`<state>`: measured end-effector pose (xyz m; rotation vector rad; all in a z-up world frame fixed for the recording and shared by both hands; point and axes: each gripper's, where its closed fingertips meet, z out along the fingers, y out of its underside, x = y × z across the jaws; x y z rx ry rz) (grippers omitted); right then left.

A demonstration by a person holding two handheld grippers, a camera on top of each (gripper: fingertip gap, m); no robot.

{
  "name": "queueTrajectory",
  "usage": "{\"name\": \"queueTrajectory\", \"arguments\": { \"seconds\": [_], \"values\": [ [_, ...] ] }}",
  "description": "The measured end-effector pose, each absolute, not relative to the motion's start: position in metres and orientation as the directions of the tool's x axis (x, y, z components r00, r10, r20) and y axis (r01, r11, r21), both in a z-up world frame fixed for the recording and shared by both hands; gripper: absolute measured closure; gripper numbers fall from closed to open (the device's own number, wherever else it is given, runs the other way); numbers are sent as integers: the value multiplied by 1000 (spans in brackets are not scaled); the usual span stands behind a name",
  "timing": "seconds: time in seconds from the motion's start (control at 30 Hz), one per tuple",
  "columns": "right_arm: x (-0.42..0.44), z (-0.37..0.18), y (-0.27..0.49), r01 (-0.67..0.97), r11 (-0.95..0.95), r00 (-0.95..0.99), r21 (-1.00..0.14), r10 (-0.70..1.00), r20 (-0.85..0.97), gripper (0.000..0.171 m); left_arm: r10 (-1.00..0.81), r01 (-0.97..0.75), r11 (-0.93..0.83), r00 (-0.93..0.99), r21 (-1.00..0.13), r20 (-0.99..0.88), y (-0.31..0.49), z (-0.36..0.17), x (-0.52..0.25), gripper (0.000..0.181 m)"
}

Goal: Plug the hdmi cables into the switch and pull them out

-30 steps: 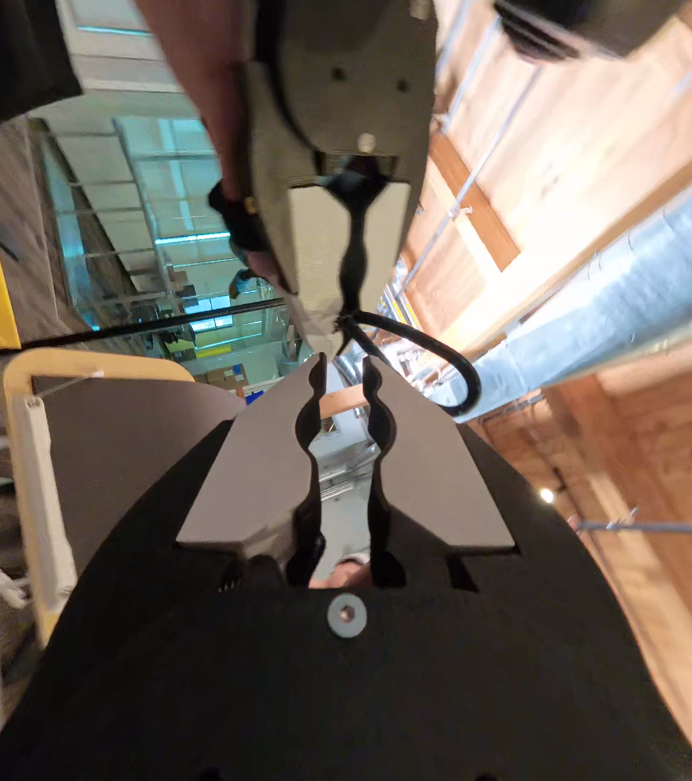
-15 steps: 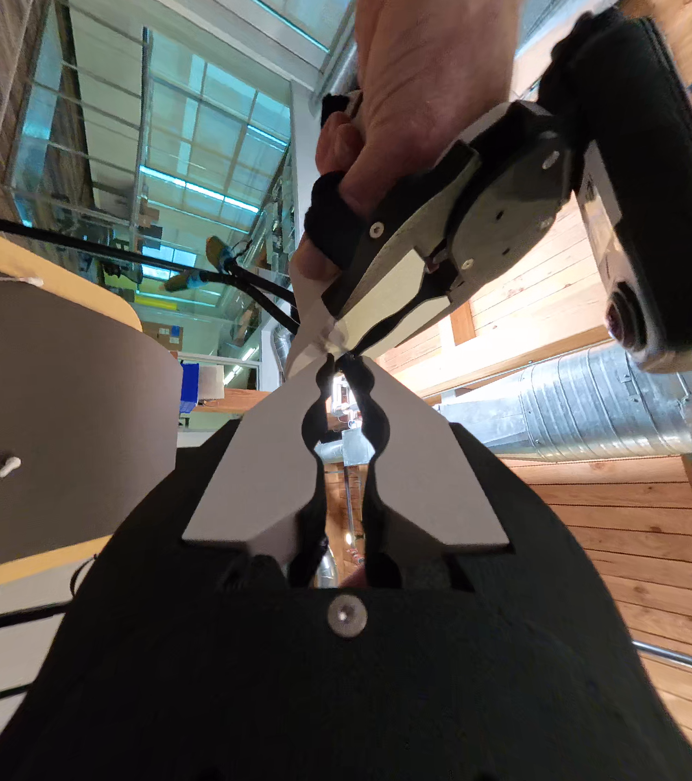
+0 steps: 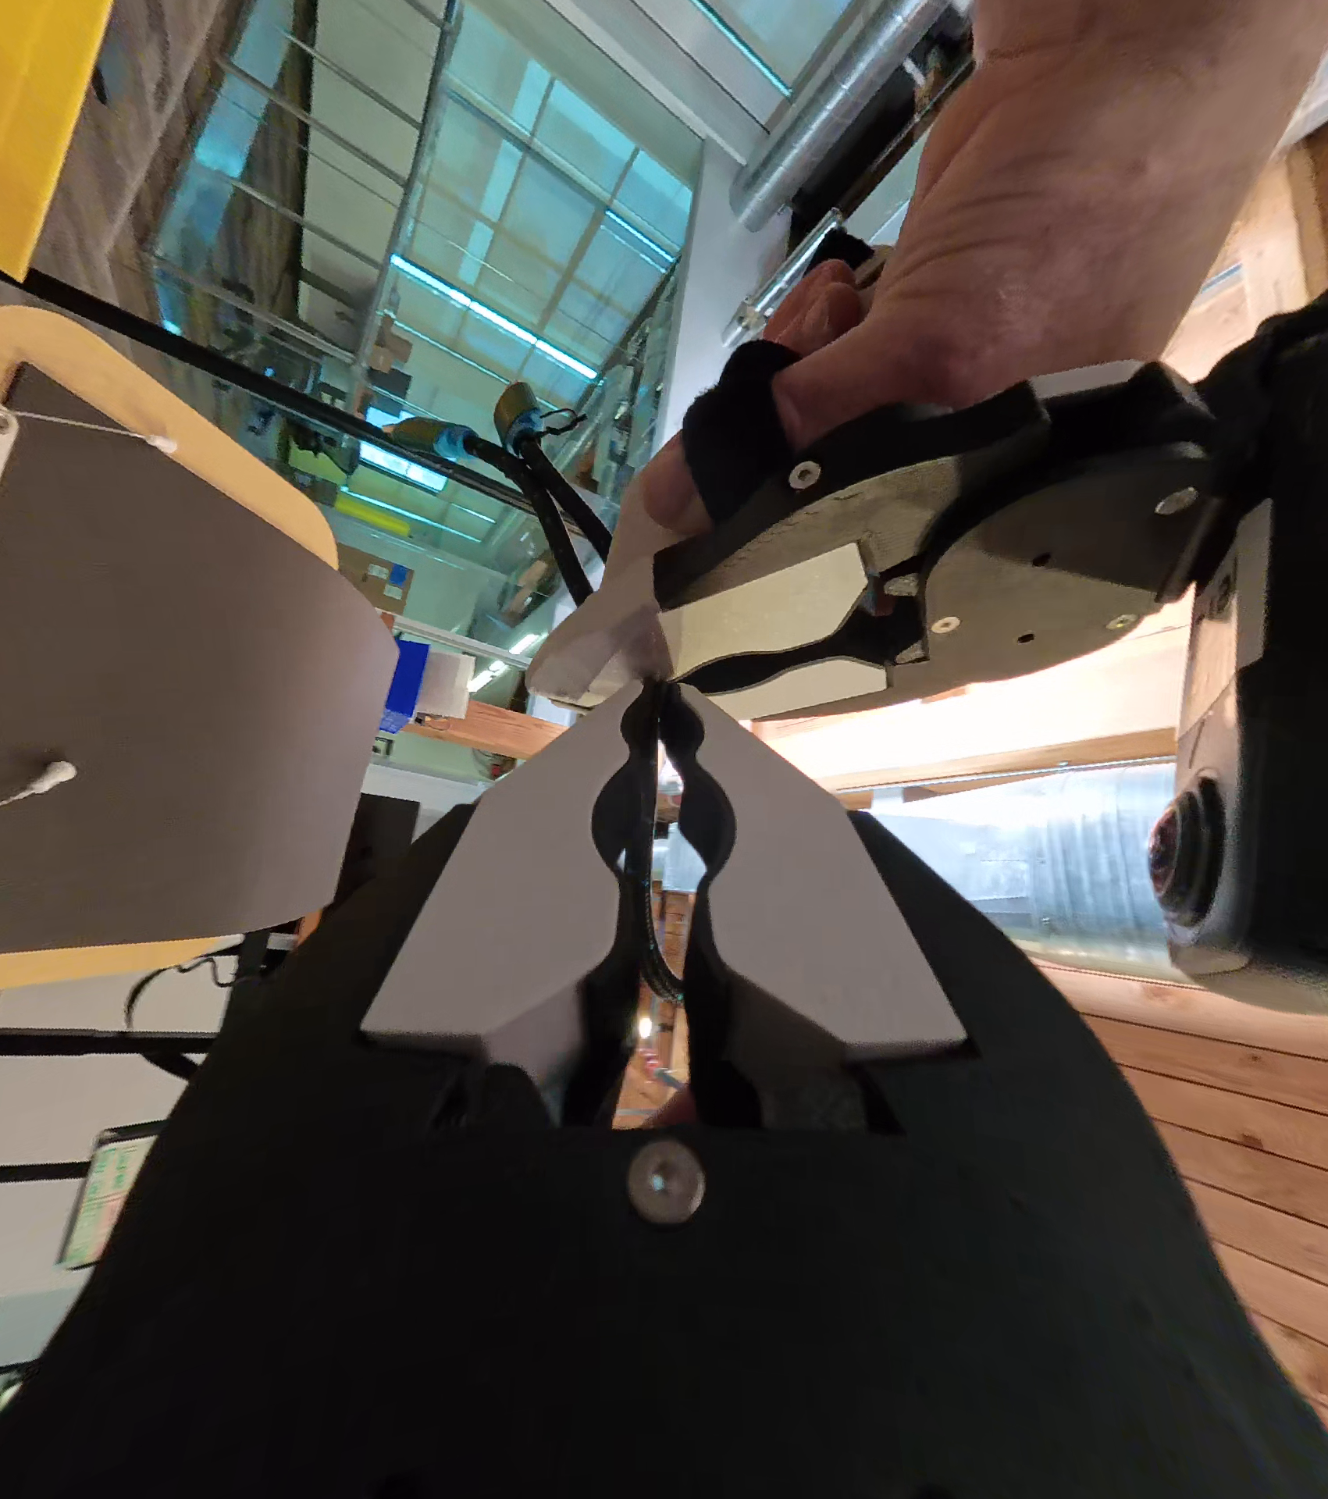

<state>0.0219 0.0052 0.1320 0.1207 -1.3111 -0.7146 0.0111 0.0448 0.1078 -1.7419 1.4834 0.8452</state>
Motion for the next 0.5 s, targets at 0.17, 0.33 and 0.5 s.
{"name": "queueTrajectory", "arguments": {
  "seconds": [0.17, 0.33, 0.5],
  "values": [
    [26, 139, 7, 391, 880, 149, 271, -351, 924, 171, -486, -988, -94, 149, -118, -861, 47, 117, 15, 176],
    [35, 155, 15, 257, 951, 320, -170, 82, 944, 171, -212, -952, 47, 287, -303, -934, 57, 146, 29, 178],
    [36, 163, 12, -141, 731, 330, -667, 670, 665, 171, -26, -869, 215, 451, -445, -892, 52, 165, 32, 176]
  ]
}}
